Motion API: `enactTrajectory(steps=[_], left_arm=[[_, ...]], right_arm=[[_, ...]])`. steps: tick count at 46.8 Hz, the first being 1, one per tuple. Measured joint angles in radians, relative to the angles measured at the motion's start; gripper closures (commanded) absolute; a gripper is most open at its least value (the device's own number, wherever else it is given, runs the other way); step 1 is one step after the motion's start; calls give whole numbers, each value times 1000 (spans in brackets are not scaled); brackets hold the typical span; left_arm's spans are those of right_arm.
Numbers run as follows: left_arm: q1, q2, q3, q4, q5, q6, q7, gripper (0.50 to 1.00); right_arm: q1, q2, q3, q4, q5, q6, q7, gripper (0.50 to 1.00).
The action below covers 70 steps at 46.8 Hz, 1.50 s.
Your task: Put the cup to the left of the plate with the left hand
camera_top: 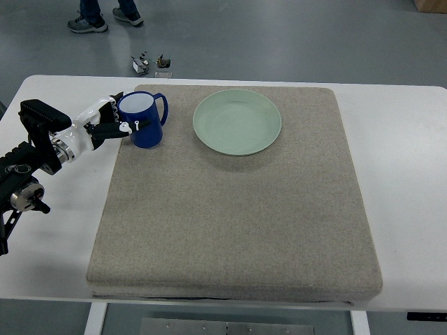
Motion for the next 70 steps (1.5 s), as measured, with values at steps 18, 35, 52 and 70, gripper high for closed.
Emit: enactTrajectory(steps=[18,35,52,70], left_arm=[[0,15,1,-5,-1,-21,4,504],[-10,108,-1,-55,-190,-115,12,504],[-69,192,-3,-30,-302,-111,22,501],[-155,194,-1,114,-621,-197,278,501]], right_arm=[[0,0,0,0,0,0,0,566],[0,0,0,0,0,0,0,566],[0,0,0,0,0,0,0,566],[0,0,0,0,0,0,0,566]])
